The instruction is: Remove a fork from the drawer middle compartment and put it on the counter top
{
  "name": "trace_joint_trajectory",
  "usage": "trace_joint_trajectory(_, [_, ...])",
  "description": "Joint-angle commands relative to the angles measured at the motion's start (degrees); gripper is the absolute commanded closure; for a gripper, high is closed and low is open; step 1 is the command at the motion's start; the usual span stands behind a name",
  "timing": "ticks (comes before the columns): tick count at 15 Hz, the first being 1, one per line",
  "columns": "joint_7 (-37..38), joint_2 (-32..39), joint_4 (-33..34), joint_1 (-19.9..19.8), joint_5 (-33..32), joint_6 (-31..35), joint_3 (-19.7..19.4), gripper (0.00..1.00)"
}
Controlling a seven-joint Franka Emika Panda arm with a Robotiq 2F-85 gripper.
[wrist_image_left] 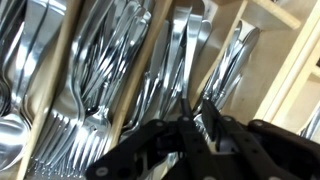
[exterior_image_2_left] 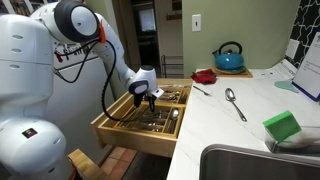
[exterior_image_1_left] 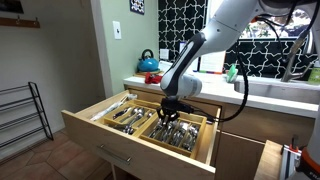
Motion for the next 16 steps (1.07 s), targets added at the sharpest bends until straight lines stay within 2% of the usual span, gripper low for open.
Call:
trace_joint_trajectory(1, [3.3, -4.6, -3.8, 0.9, -3.9, -1.8, -1.1, 0.95])
trace_joint_trajectory(6, [4.7, -4.5, -3.1, 0.2, -6.5, -3.2, -1.7, 0.95])
trace_joint_trajectory(9, [4.8, -3.0, -1.5, 0.1, -7.2, -3.9, -2.1, 0.80])
trace_joint_trajectory(11, [5.0, -2.2, -0.5, 0.3, -8.0, -4.1, -2.5, 0.55])
trace_joint_trajectory(12, [5.3, -1.7, 0.1, 0.5, -8.7, -4.1, -2.8, 0.49])
trace_joint_trajectory(15, [6.3, 0.3, 2.4, 1.0, -10.8, -4.5, -3.7, 0.37])
trace_joint_trajectory(16, [6.5, 1.0, 3.2, 1.1, -11.3, -5.1, -3.9, 0.37])
